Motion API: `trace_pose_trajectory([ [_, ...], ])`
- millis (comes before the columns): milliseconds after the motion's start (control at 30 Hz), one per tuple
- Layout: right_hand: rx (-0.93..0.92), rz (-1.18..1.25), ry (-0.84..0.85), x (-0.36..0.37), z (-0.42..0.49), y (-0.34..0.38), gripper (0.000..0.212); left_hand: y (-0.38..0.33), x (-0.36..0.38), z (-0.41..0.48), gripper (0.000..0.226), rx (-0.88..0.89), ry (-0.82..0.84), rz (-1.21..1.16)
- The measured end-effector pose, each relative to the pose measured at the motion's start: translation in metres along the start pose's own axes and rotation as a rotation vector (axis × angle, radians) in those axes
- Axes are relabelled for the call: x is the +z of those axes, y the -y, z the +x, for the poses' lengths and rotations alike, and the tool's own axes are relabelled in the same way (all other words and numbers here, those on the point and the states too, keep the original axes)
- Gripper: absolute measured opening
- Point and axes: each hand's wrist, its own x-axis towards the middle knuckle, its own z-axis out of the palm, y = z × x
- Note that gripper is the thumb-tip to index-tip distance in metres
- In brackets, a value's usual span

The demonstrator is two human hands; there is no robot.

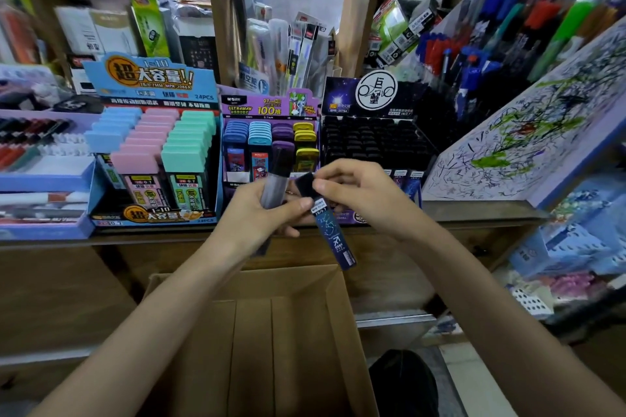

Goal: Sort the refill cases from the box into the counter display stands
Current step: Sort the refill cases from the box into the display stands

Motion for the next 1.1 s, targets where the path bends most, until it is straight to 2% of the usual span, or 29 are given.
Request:
trace_pose_trajectory([
  [167, -0.065, 0.031, -0.084, -0.015, -0.006, -0.008, 0.010, 0.003, 0.010, 0.004, 0.025, 0.029, 0.013, 0.017],
  [300, -0.112, 0.065, -0.364, -0.063, -0.012, -0.006, 0.012, 0.011, 0.012, 0.005, 0.042, 0.029, -0.015, 0.065],
  [433, -0.162, -0.138, -0.490, -0.099, -0.015, -0.017, 0.006, 0.013, 0.019, 0.016, 0.049, -0.096, -0.012, -0.066],
  [567, -0.163, -0.236, -0.490, -0.099, -0.011, -0.036, 0.008, 0.023, 0.018, 0.008, 0.031, 0.024, 0.010, 0.055],
  [767, -0.190, -0.244, -0.406, -0.092, -0.007, -0.050, 0.010, 0.029, 0.025, 0.008, 0.023, 0.033, -0.072, 0.125],
  [1100, -0.158, -0.239, -0.398, -0.095, -0.004, -0.049, 0.016, 0.032, 0.027, 0.005, 0.040, 0.055, -0.089, 0.227],
])
